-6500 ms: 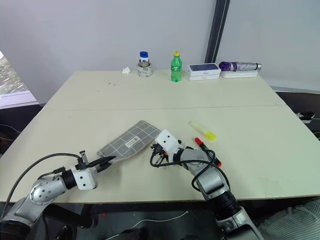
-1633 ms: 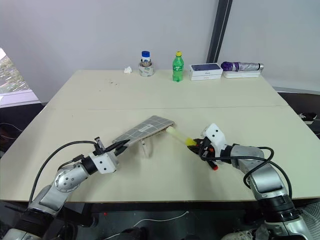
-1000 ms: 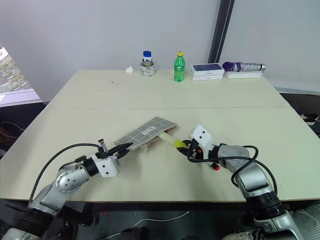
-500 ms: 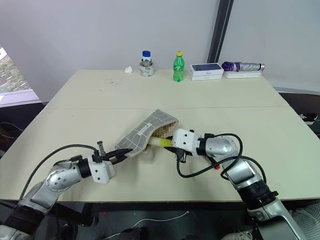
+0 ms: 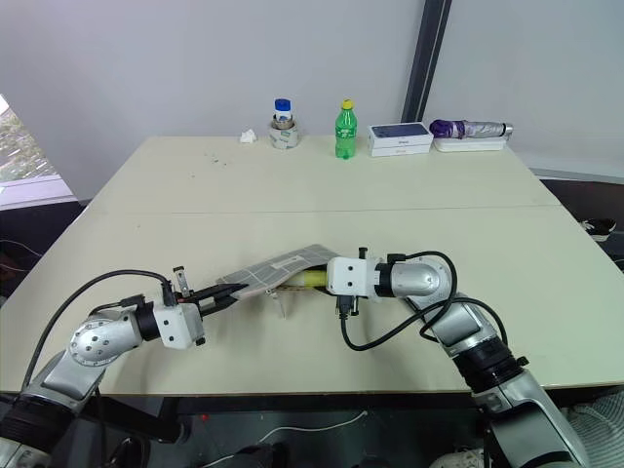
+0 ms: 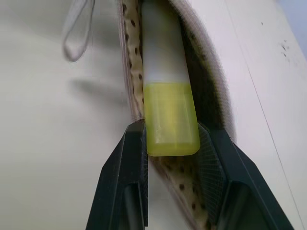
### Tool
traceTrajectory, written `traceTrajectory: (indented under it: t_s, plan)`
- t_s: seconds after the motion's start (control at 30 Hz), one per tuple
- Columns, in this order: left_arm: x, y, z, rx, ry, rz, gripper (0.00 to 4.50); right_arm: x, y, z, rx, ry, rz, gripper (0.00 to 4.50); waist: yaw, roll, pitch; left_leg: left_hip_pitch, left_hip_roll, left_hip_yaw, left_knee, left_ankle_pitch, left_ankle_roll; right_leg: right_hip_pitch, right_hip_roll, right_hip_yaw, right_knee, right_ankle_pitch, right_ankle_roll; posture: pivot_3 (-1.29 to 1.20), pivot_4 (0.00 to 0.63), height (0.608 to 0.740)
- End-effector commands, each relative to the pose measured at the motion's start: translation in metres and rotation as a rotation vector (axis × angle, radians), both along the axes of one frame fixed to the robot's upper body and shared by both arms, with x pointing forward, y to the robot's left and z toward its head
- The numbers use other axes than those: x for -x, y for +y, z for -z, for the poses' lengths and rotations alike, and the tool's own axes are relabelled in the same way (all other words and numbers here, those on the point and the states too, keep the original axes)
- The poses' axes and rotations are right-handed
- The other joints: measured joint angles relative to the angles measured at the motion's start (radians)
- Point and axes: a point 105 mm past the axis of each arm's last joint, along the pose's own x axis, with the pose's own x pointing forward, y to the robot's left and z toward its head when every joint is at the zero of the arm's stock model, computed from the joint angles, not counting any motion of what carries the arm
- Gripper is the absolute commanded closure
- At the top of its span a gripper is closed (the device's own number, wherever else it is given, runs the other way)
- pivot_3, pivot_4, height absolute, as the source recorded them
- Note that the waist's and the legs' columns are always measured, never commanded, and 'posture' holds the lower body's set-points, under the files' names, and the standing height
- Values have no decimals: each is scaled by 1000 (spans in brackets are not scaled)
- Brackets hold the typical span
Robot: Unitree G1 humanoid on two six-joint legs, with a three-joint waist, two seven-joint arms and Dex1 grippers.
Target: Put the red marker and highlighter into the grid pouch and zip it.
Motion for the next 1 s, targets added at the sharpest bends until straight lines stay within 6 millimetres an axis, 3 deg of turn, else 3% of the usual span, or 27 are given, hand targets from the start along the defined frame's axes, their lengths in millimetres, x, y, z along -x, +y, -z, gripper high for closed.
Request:
traceTrajectory:
  t_s: [0.03, 0.2, 0.3, 0.5, 0.77, 1.0]
  plan:
    - [-3, 8, -20, 63, -18, 2, 4500, 10, 19, -15, -35, -60, -88, 3646, 0, 0, 0, 0, 0, 0, 0, 0, 0, 0, 0, 0, 0, 0, 0, 0, 150, 740]
    - [-5, 22, -19, 65, 28, -6, 4500, 15, 30, -23, -102, -49, -116, 3646, -5, 0, 0, 0, 0, 0, 0, 0, 0, 0, 0, 0, 0, 0, 0, 0, 150, 740]
    - [-7, 30, -22, 106, 54, -21, 4500, 18, 31, -18, -82, -36, -128, 3646, -12, 0, 0, 0, 0, 0, 0, 0, 0, 0, 0, 0, 0, 0, 0, 0, 150, 740]
    - [-4, 21, -18, 83, 43, 22, 4500, 15, 38, -20, -127, -79, -121, 3646, -11, 0, 0, 0, 0, 0, 0, 0, 0, 0, 0, 0, 0, 0, 0, 0, 150, 740]
    - [2, 20, -4, 18, 32, 46, 4500, 13, 31, -11, -65, -115, -115, 3646, -11, 0, 0, 0, 0, 0, 0, 0, 0, 0, 0, 0, 0, 0, 0, 0, 150, 740]
    - [2, 18, -1, 13, 26, 50, 4500, 6, 28, -12, -56, -123, -68, 134, -11, 0, 0, 0, 0, 0, 0, 0, 0, 0, 0, 0, 0, 0, 0, 0, 150, 740]
